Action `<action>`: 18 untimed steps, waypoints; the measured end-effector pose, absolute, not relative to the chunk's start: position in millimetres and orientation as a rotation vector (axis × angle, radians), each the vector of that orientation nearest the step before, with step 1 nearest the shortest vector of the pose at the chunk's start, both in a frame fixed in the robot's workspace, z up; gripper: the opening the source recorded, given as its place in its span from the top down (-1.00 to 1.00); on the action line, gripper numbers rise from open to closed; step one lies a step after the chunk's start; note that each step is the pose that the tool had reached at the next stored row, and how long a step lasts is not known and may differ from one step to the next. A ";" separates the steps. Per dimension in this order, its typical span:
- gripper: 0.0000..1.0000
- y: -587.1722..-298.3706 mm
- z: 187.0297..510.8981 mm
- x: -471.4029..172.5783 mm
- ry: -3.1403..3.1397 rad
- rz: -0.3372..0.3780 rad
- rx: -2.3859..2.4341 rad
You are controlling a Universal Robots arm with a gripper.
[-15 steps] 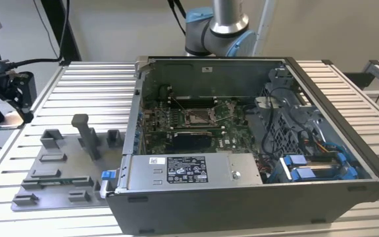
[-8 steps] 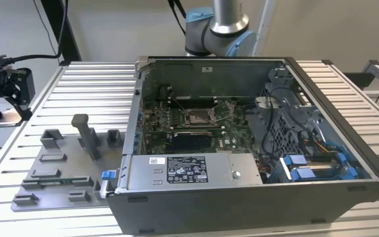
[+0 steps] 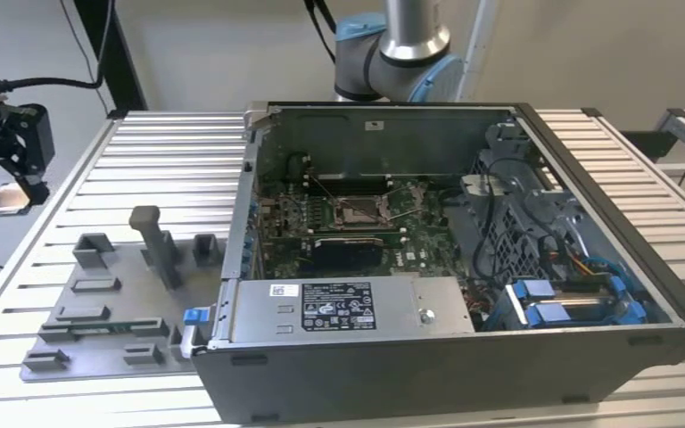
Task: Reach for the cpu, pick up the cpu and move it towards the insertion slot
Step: 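Pick up the cpu and move it towards the insertion slot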
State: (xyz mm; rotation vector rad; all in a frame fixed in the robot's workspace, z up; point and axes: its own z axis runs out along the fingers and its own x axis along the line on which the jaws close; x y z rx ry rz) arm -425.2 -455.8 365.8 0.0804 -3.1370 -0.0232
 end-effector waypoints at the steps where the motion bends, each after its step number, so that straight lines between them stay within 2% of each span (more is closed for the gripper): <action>1: 1.00 -455.8 367.9 -425.2 -3.137 -0.023 0.080; 7: 1.00 -455.8 384.2 -425.2 -3.137 -0.023 0.080; 18: 1.00 -455.8 385.1 -412.1 -3.137 -0.023 0.081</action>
